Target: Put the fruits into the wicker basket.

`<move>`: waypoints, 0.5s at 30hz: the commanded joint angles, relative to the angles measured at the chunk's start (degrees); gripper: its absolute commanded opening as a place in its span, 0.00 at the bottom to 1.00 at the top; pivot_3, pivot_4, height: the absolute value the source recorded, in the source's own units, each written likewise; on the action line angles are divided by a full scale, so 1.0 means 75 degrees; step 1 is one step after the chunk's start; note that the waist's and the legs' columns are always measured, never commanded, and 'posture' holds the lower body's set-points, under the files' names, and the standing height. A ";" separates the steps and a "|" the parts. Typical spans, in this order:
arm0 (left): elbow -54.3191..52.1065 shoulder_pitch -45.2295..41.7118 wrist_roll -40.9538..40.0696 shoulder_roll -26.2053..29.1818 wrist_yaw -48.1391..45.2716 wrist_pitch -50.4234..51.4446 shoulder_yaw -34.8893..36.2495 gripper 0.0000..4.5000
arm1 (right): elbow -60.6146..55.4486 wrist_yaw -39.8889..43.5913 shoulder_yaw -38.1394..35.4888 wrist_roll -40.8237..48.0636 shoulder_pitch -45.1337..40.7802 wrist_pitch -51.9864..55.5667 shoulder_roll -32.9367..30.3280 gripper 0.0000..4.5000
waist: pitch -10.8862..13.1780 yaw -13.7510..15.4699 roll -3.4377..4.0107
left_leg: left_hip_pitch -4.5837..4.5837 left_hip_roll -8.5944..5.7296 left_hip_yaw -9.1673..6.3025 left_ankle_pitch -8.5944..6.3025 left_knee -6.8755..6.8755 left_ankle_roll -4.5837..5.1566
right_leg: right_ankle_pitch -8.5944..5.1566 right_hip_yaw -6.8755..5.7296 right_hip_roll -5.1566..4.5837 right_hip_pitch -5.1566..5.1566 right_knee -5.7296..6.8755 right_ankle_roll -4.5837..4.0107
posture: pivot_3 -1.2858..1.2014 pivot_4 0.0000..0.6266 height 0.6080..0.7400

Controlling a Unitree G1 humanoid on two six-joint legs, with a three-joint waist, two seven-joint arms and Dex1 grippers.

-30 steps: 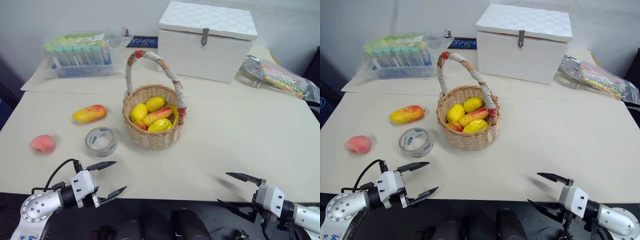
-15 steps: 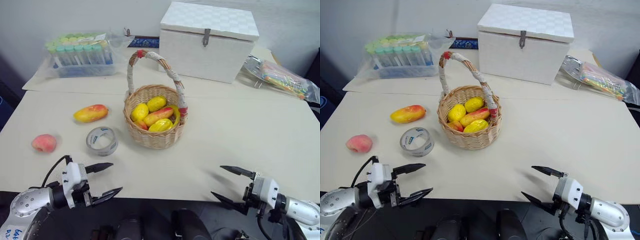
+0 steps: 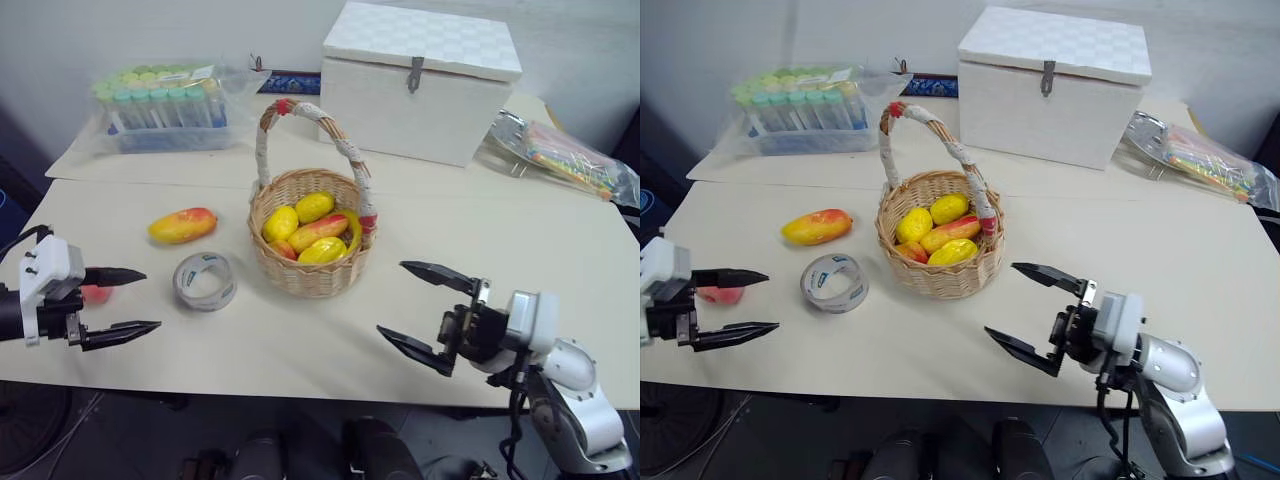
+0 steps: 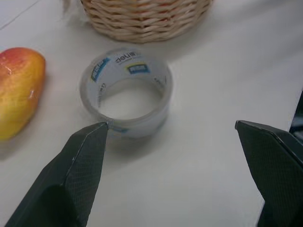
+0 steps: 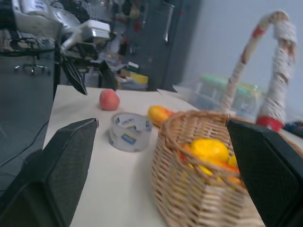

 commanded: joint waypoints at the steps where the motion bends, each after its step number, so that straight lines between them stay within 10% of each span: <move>1: 0.0201 -0.1097 0.0574 -0.0400 0.0175 -0.0357 -0.0910 1.00 | 0.0002 0.0031 0.0075 -0.0231 -0.0014 -0.0087 0.0051 0.99 | -0.0001 -0.0007 -0.0002 | -0.0002 -0.0003 0.0000 -0.0002 0.0003 0.0004 | 0.0002 0.0000 -0.0002 -0.0002 0.0002 0.0003 | 0.52 0.24 1.00; 7: 0.0467 -0.2017 0.1569 -0.0605 -0.0338 -0.0517 -0.2362 1.00 | 0.0053 -0.0026 0.0219 -0.0494 0.0157 -0.0086 0.0104 0.99 | -0.0002 -0.0100 -0.0007 | -0.0018 0.0004 0.0024 -0.0008 0.0008 0.0006 | 0.0007 0.0015 0.0008 -0.0021 0.0018 0.0013 | 0.52 0.24 1.00; 15: 0.0966 -0.2808 0.2386 -0.0939 -0.0349 -0.1075 -0.2947 0.48 | 0.0158 -0.0128 0.0258 -0.0625 -0.0138 0.0015 0.0144 1.00 | -0.0001 -0.0028 -0.0008 | -0.0007 0.0018 0.0030 0.0010 0.0021 -0.0007 | 0.0006 0.0023 0.0021 -0.0025 0.0022 0.0013 | 0.52 0.24 1.00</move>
